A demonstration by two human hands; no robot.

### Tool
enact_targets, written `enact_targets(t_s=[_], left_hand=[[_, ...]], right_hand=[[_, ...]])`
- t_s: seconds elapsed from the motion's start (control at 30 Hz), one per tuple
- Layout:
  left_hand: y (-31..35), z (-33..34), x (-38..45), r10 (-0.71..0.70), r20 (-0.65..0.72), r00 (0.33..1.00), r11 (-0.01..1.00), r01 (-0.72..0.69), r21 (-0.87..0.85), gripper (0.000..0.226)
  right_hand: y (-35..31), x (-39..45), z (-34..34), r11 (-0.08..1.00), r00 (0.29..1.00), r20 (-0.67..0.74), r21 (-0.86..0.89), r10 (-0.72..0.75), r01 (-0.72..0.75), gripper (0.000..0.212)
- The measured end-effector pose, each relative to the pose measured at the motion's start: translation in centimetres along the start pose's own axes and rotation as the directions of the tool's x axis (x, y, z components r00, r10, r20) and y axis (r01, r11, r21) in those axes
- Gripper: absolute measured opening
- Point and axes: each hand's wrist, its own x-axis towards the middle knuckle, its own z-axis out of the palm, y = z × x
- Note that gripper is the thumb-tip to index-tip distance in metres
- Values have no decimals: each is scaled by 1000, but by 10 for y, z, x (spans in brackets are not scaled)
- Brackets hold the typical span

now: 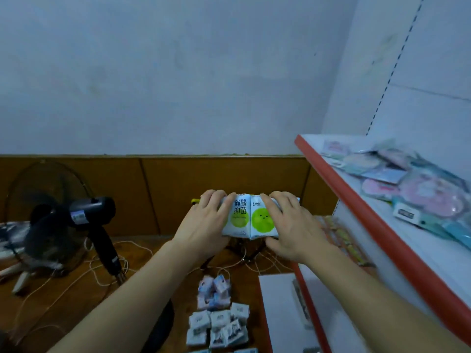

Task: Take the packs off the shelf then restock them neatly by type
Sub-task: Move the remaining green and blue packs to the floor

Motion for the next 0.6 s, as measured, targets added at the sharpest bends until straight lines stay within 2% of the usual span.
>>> enact_targets(t_s=[0.1, 0.3, 0.47, 0.6], left_hand=[[11, -28, 18, 49, -56, 997, 999, -50, -16, 97], [49, -81, 54, 270, -190, 944, 956, -286, -60, 95], [110, -113, 67, 474, -281, 834, 850, -517, -102, 96], [180, -131, 54, 604, -381, 699, 709, -691, -143, 90]], right_hand=[[5, -5, -38, 997, 997, -48, -51, 61, -63, 93], [12, -44, -114, 945, 951, -159, -155, 265, -289, 96], [13, -113, -166, 843, 867, -241, -227, 437, -488, 96], [2, -193, -206, 727, 784, -286, -298, 551, -619, 96]])
